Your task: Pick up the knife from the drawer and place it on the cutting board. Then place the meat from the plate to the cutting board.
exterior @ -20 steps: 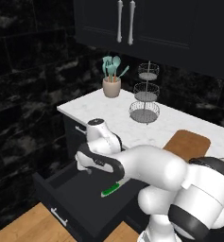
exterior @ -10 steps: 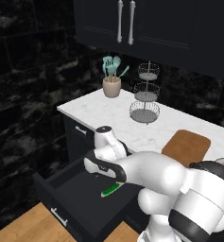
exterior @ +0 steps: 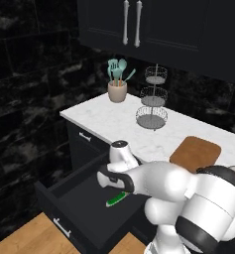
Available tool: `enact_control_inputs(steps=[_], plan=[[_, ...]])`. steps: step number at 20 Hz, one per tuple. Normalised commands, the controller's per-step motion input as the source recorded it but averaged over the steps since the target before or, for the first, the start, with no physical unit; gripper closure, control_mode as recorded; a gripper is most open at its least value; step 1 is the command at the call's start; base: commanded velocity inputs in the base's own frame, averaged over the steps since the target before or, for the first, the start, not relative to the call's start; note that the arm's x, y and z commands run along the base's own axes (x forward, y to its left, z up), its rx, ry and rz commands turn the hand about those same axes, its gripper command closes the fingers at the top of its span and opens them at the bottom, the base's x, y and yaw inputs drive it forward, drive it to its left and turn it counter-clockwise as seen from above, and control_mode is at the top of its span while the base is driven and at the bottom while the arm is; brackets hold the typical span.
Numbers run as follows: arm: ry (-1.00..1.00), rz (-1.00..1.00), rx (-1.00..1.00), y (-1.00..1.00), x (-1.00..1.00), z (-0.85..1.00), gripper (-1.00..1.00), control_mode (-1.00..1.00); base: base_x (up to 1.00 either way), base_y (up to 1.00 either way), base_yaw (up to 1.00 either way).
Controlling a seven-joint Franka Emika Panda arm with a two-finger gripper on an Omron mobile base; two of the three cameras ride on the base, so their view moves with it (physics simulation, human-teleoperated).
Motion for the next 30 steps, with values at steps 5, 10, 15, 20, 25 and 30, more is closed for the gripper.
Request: enact_control_inputs(steps=[5,10,15,20,25,30], plan=[[0.00,-0.06,0.00,0.00,0.29,-0.24,-1.00,-1.00,0.00,0.00,0.00],[0.00,0.00,0.00,0.03,0.21,-0.17,-1.00,-1.00,0.00,0.00,0.00],[-0.01,0.00,0.00,0.04,0.10,-0.16,-1.00,-1.00,0.00,0.00,0.00],[-0.05,-0.01,-0.02,0.18,0.06,-0.15,-1.00,-1.00,0.00,0.00,0.00],[-0.03,-0.03,0.00,0.07,0.17,-0.12,-1.00,-1.00,0.00,0.00,0.00],[-0.01,-0.01,0.00,0.00,0.23,-0.15,-1.00,-1.00,0.00,0.00,0.00]])
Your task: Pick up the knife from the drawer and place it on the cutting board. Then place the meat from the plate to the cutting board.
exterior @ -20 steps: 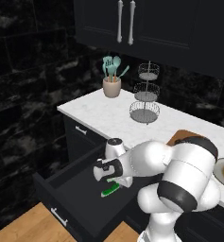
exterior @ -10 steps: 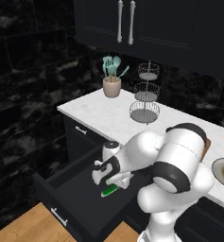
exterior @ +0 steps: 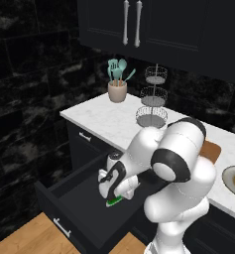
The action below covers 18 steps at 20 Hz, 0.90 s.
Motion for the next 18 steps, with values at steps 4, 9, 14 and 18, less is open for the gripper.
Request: enact_control_inputs(steps=[4,9,14,18], plan=[[0.05,0.00,-0.01,0.00,0.15,-0.28,-1.00,-1.00,0.00,0.00,0.00],[0.03,-0.01,-0.04,0.00,0.09,-0.30,-1.00,-1.00,0.00,0.00,0.00],[0.04,-0.02,-0.06,0.00,0.03,-0.30,-1.00,-1.00,0.00,0.00,0.00],[0.01,-0.02,-0.04,0.00,0.01,-0.20,-1.00,-1.00,0.00,0.00,0.00]])
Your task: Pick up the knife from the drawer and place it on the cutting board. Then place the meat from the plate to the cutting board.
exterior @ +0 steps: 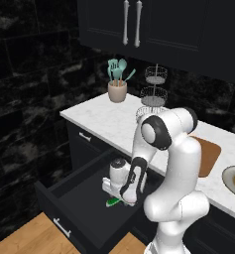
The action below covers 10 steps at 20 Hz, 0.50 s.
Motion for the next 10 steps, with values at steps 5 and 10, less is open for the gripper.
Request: enact_control_inputs(steps=[5,10], plan=[[0.02,-0.02,-0.02,0.00,0.02,-0.07,-1.00,-1.00,0.00,0.00,0.00],[0.02,-0.02,0.00,0.00,0.08,0.00,-1.00,-1.00,0.00,0.00,0.00]])
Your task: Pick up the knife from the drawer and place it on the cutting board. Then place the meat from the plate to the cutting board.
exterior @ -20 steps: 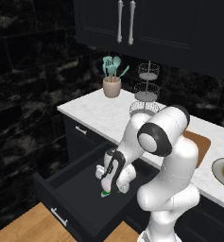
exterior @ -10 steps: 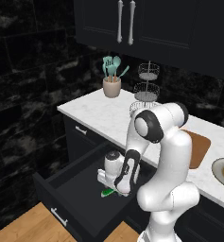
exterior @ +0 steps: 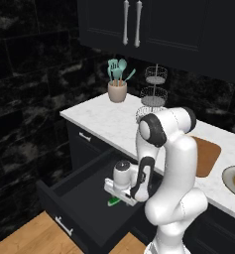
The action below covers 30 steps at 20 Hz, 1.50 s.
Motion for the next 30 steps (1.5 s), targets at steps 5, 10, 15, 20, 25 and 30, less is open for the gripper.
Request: enact_control_inputs(steps=[5,10,15,20,25,30], plan=[[0.00,-0.01,0.00,0.00,0.01,-0.01,-1.00,-1.00,0.00,0.00,0.00],[0.00,-0.01,0.00,0.10,0.00,-0.04,1.00,-1.00,0.00,0.00,0.00],[0.00,-0.03,0.00,0.20,0.00,-0.01,1.00,-1.00,0.00,0.00,0.00],[0.00,-0.03,-0.01,0.34,0.02,0.02,1.00,-1.00,0.00,0.00,0.00],[-0.01,-0.04,-0.02,0.47,0.01,0.01,1.00,-1.00,0.00,0.00,0.00],[-0.02,-0.04,0.00,0.35,0.00,0.33,1.00,-1.00,0.00,0.00,0.00]])
